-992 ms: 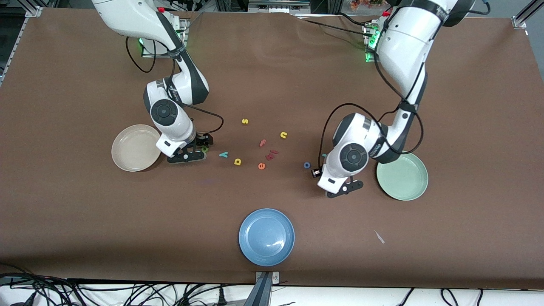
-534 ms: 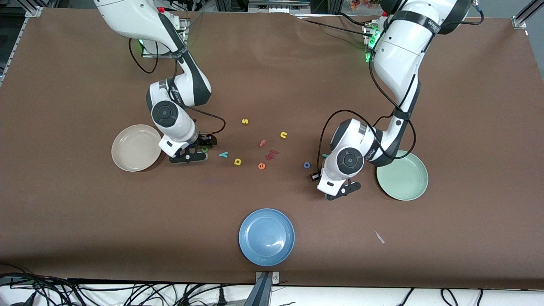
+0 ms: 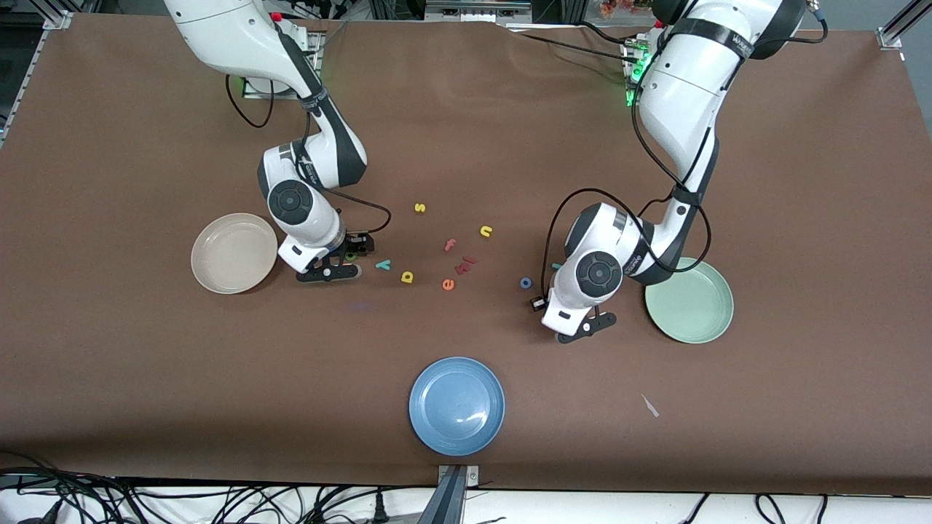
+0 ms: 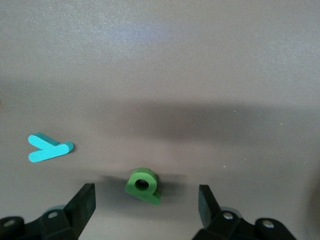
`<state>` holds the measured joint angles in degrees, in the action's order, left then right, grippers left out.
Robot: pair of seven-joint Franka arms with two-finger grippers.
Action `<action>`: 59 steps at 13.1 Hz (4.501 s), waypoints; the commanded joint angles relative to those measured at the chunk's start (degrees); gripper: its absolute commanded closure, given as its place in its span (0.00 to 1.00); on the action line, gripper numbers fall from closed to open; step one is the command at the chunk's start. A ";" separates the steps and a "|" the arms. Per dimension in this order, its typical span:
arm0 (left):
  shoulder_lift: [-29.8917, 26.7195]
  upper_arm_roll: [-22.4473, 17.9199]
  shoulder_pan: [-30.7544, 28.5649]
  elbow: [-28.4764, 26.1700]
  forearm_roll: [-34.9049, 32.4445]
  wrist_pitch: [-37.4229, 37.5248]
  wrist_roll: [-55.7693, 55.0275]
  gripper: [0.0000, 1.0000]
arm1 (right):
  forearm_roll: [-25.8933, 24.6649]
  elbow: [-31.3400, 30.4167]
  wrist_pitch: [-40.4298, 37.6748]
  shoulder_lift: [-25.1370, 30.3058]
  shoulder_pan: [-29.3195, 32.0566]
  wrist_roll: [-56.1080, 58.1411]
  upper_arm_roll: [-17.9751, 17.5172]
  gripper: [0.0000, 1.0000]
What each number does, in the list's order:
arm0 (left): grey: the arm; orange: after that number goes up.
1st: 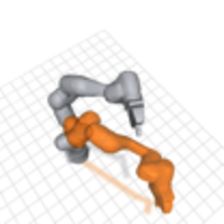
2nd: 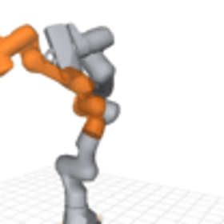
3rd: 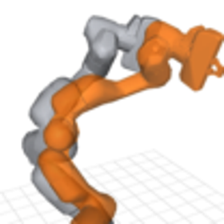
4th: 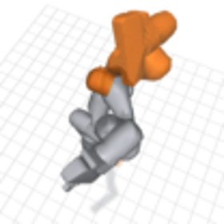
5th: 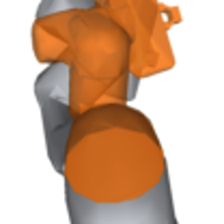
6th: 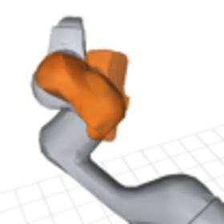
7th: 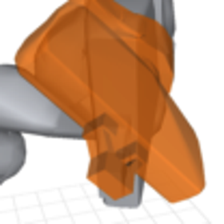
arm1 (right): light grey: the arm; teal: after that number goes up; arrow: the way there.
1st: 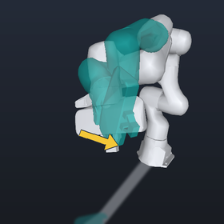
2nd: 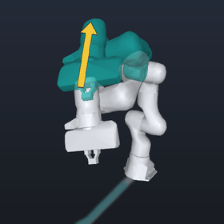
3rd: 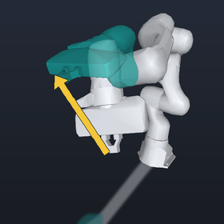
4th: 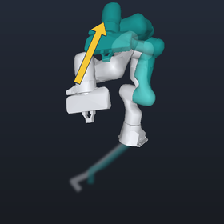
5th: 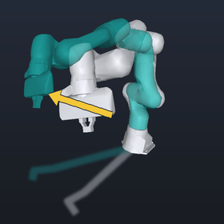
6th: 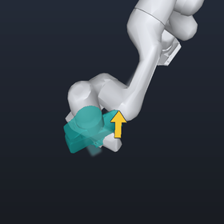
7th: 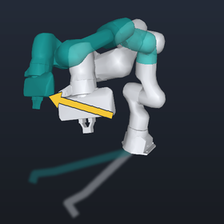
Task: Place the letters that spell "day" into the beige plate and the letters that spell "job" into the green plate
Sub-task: 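Grasp pink d with the left gripper while the right gripper grasps green p, then release pink d on the green plate while the right gripper carries green p, then release green p on the cream plate while the left gripper returns to letters, then grasp cyan j with the left gripper while the right gripper grasps cyan y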
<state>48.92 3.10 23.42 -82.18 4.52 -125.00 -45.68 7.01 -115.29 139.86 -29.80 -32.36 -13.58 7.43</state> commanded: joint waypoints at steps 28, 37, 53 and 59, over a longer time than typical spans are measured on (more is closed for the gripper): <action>-7.18 -0.91 -22.46 -6.76 -8.48 15.14 52.27 0.40 | 4.33 8.06 -9.07 -2.11 1.60 2.85 -0.31 0.95; -10.07 1.28 -19.65 -5.18 -6.56 15.93 44.13 0.00 | 3.45 0.96 -14.80 7.38 1.69 28.76 13.22 0.96; -7.88 12.19 -9.44 -7.90 -7.16 6.44 -13.38 0.00 | 6.08 -0.91 -9.53 7.83 -0.59 19.86 12.45 0.00; -7.70 12.28 -11.82 -8.61 -6.28 8.90 -17.14 0.04 | 11.01 4.27 -3.72 0.99 -4.19 3.68 6.90 0.00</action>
<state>41.90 15.20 11.33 -89.79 -2.50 -116.30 -59.29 16.80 -114.98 135.23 -24.95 -34.44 -5.17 14.37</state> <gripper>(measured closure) 0.009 0.000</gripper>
